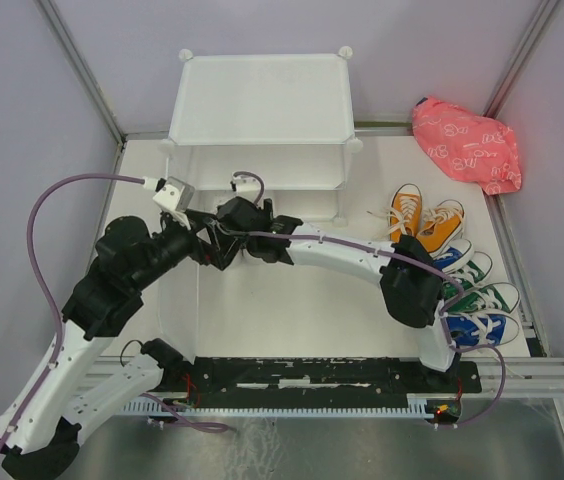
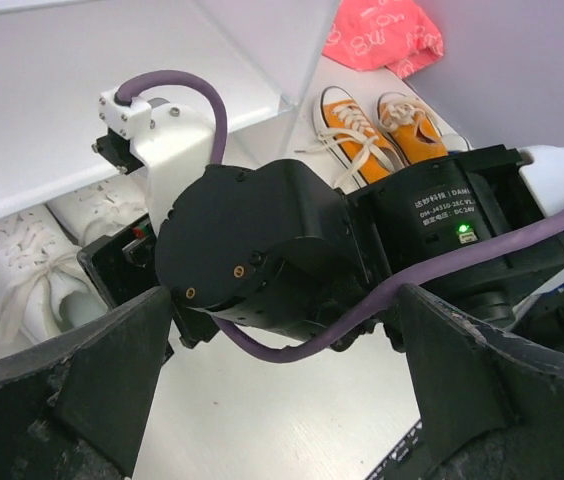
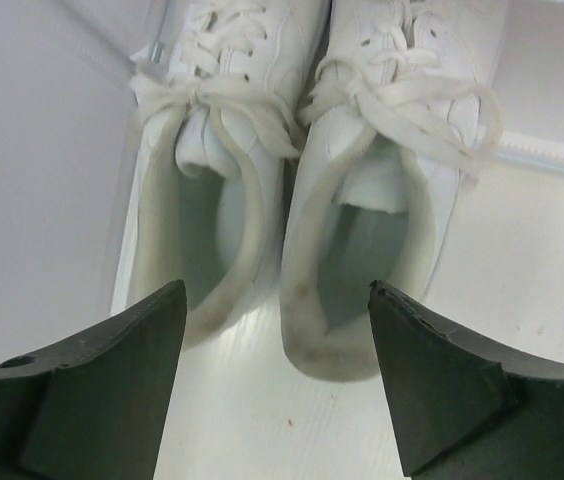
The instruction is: Place and organize the shoes in the shoe cabinet
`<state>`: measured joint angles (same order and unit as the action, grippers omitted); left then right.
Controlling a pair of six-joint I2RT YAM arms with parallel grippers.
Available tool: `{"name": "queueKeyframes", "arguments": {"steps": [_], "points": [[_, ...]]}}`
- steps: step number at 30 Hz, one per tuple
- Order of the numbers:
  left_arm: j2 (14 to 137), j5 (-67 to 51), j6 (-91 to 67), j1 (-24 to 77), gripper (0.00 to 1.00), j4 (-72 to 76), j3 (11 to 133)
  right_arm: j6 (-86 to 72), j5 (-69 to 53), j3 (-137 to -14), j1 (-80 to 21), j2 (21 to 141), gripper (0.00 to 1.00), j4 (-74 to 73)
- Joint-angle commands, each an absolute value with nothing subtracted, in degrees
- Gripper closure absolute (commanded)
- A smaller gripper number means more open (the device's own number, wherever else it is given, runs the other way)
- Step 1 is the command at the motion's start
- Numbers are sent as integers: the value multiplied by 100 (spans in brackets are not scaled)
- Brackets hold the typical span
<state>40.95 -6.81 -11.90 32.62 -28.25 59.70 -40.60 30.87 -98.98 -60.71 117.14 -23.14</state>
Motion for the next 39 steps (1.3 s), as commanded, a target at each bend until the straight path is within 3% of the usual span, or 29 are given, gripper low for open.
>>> {"name": "queueKeyframes", "arguments": {"steps": [1, 5, 13, 19, 26, 39], "points": [[4087, -616, -899, 3254, 1, -2692, 6006, -3804, 3319, -9380, -6467, 11101, 21, -2345], [4076, -569, -888, 3252, 1, -2704, 6003, -3835, 3388, -8787, -6720, 10863, 23, -2097], [3878, -198, -862, 3248, 1, -2703, 6267, -3421, 3649, -8825, -7308, 10997, 23, -1605], [3626, 8, -887, 3254, 1, -2676, 6521, -3463, 4085, -9030, -7243, 11384, 23, -1353], [3348, 682, -876, 3252, 1, -2524, 6742, -3271, 3702, -9224, -6949, 11782, 24, -779], [3257, 485, -861, 3253, 1, -2458, 6698, -3188, 3201, -9310, -6627, 12279, 27, -5]]}}
